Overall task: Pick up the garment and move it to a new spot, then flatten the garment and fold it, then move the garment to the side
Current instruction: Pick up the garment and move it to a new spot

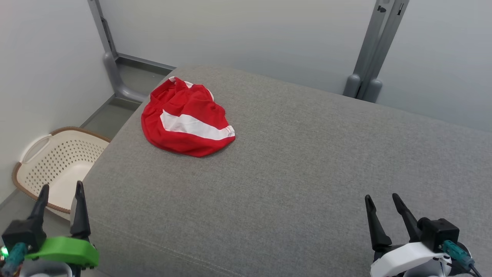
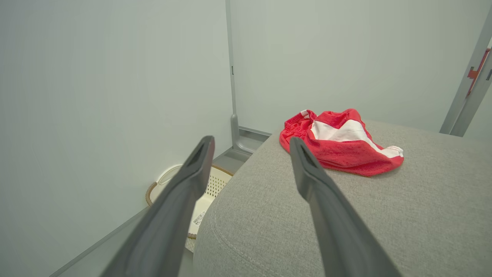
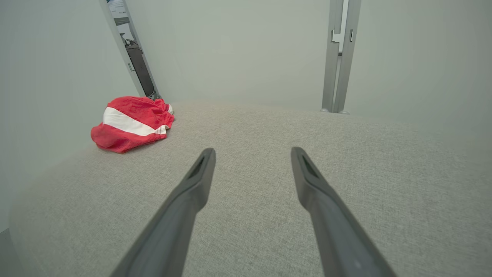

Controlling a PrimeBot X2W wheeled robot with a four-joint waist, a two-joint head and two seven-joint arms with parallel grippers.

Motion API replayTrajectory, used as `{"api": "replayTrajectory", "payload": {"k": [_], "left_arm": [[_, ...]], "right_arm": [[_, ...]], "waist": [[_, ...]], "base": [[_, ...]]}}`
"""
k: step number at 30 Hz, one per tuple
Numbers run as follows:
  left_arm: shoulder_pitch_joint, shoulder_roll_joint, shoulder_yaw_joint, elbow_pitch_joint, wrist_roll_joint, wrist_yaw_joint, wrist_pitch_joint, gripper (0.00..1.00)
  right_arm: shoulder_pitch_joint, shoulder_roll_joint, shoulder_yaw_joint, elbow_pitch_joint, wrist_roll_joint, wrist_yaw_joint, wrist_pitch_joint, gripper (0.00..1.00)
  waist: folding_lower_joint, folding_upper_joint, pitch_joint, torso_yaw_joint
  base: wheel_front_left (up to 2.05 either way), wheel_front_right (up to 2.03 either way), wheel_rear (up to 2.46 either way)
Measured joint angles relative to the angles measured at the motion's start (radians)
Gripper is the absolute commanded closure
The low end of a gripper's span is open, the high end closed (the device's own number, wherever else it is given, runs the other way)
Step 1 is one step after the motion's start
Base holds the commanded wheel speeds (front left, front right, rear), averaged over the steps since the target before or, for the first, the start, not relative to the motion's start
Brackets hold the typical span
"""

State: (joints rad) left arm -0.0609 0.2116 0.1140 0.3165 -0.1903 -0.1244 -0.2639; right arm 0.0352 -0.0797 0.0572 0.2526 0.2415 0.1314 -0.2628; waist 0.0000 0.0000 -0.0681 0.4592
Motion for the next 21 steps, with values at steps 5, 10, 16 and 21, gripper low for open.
{"api": "replayTrajectory", "payload": {"k": [5,10,16,21], "left_arm": [[-0.151,0.053,-0.018,0.06,-0.038,-0.003,0.012,0.0],[-0.35,0.109,-0.015,0.128,-0.112,-0.004,0.012,0.0],[-0.555,0.188,-0.058,0.207,-0.199,-0.004,0.007,0.0],[-0.689,0.243,-0.112,0.294,-0.283,-0.005,0.006,0.0]], "right_arm": [[-0.016,-0.031,-0.022,-0.018,-0.017,0.0,0.007,0.0],[-0.073,-0.063,-0.073,-0.075,-0.054,0.0,0.034,0.0],[-0.111,-0.072,-0.143,-0.157,-0.095,0.0,0.067,0.0],[-0.126,-0.065,-0.18,-0.223,-0.128,0.0,0.091,0.0]], "waist": [[0.0,0.0,0.014,-0.045],[0.0,0.0,0.074,-0.091],[0.0,0.0,0.186,-0.159],[0.0001,0.0,0.292,-0.222]], "base": [[0.0,0.0,0.0],[0.0,0.0,0.0],[0.0,0.0,0.0],[0.0,0.0,0.0]]}}
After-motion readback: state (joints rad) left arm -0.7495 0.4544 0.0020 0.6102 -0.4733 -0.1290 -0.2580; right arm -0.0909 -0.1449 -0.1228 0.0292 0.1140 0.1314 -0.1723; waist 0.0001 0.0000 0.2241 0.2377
